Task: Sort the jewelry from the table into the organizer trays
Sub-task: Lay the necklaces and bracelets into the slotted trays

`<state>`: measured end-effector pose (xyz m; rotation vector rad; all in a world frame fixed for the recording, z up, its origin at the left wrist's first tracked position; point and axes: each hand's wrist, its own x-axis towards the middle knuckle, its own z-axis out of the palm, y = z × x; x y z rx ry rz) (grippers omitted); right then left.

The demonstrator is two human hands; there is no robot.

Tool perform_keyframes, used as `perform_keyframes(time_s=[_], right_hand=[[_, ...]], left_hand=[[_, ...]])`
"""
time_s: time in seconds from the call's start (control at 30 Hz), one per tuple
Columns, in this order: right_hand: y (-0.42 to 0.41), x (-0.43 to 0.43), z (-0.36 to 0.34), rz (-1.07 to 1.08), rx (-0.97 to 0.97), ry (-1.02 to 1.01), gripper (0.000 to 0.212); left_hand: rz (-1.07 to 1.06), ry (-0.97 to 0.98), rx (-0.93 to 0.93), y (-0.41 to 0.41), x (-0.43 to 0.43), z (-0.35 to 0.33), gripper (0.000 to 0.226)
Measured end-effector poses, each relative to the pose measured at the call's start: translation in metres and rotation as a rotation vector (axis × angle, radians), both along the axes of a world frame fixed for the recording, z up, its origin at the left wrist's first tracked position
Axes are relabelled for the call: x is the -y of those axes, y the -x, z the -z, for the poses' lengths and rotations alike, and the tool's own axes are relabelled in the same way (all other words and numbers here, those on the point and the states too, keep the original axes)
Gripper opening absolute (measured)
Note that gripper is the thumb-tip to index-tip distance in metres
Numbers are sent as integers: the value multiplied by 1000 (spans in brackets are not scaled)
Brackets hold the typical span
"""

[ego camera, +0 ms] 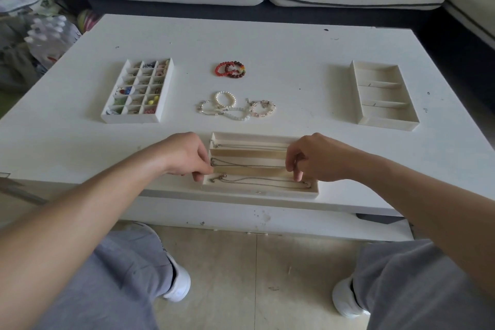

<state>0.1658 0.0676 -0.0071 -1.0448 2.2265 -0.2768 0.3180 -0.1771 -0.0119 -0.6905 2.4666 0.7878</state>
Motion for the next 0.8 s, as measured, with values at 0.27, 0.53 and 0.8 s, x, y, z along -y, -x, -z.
perform_keyframes(time_s=[0.27,0.53,0.8], right_hand=[[9,-7,-4,-63,25,-138,35],[5,-7,-4,-90,-18,-170,40],[7,-7,-1,-70,-24,-149,35]], left_hand=[[236,-86,99,0,-8,0,42],[285,-3,131,4,-13,8,49],[268,73,36,4,-17,2,30]])
